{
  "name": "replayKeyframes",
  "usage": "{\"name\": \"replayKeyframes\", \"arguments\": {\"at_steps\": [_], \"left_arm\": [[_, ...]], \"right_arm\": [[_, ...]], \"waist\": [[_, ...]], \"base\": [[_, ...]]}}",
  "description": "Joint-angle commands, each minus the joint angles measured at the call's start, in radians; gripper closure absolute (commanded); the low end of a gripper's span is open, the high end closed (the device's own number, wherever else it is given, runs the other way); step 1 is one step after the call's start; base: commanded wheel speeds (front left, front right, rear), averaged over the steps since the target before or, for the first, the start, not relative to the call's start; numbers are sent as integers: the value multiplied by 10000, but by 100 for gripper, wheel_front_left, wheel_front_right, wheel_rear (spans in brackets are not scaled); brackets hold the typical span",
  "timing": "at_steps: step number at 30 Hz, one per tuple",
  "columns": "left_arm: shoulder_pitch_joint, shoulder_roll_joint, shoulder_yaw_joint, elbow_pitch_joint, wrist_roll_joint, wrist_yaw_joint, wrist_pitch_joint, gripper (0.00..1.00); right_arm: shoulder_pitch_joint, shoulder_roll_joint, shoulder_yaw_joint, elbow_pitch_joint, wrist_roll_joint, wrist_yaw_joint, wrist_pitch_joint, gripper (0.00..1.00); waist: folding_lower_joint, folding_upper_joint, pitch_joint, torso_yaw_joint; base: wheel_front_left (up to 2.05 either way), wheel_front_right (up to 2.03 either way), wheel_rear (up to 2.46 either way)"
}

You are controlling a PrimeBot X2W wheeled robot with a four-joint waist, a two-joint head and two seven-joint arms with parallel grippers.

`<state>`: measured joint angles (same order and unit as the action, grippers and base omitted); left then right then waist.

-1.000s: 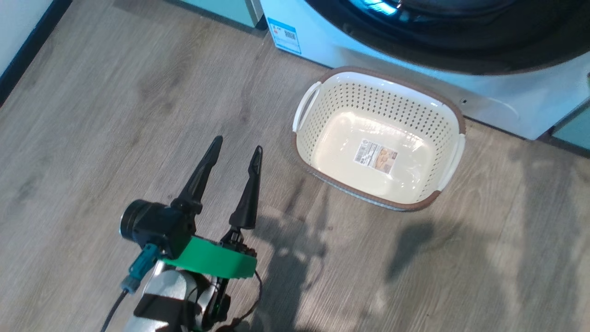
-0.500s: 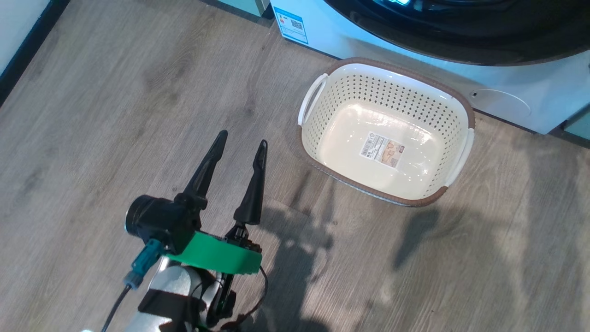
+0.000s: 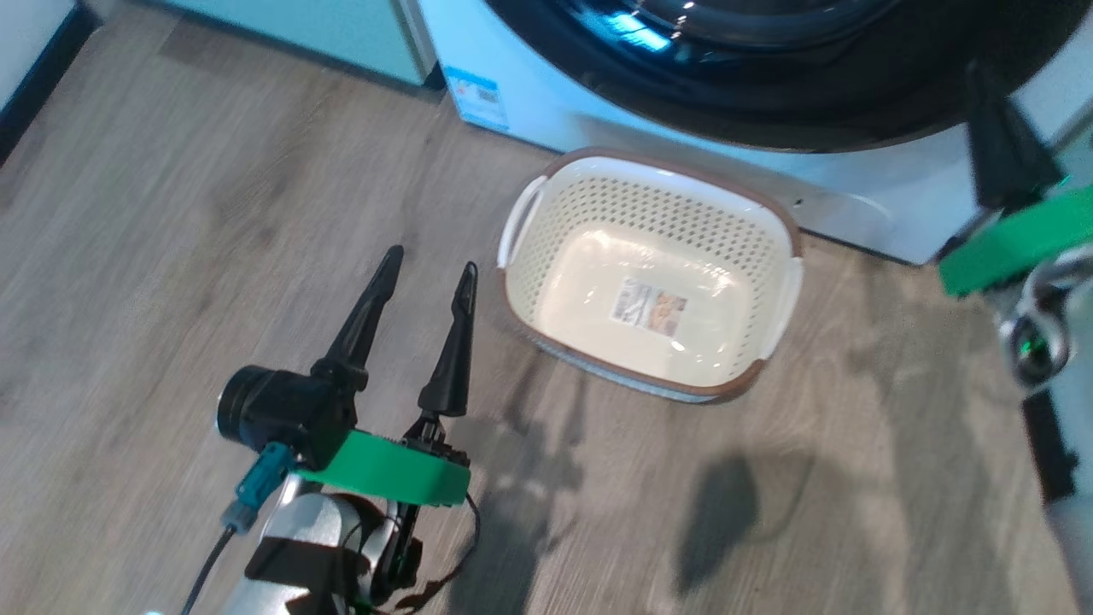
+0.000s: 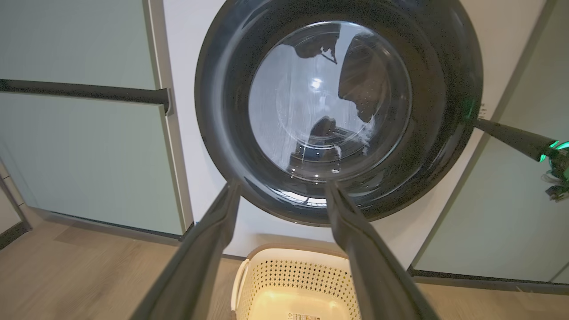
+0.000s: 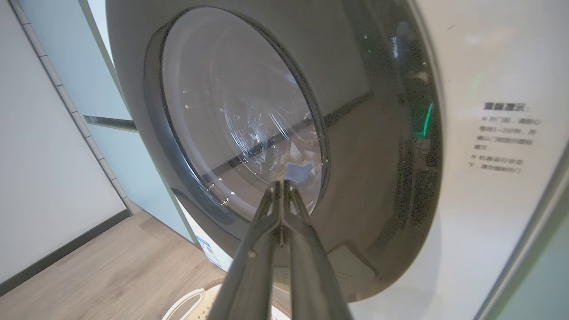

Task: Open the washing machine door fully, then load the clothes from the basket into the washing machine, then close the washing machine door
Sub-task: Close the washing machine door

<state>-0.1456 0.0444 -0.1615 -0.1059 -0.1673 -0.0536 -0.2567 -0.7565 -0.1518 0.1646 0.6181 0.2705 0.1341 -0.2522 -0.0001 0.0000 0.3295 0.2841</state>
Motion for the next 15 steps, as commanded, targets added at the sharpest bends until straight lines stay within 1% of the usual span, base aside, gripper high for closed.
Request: {"name": "replayKeyframes", "arguments": {"at_steps": [1,4,9,15], "left_arm": [[-45,59,403,-254,100,-81,-51,0],[67,60,525,-188,161,-143,-51,0],[255,112,721,-55,240,-234,-51,0],[550,181,875,175,251,-302,-51,0]], "right_arm": [[193,170,221,-614,84,-34,-94,100],[1072,215,338,-1450,215,-34,-94,100],[2449,351,175,-2692,552,-34,-95,100],[3873,405,-29,-3755,349,-34,-95,100]], "waist": [[1,0,-303,-334],[1,0,-538,-682],[1,0,-940,-1267],[1,0,-1484,-1847]], "base": [[0,0,0],[0,0,0],[0,0,0],[0,0,0]]}}
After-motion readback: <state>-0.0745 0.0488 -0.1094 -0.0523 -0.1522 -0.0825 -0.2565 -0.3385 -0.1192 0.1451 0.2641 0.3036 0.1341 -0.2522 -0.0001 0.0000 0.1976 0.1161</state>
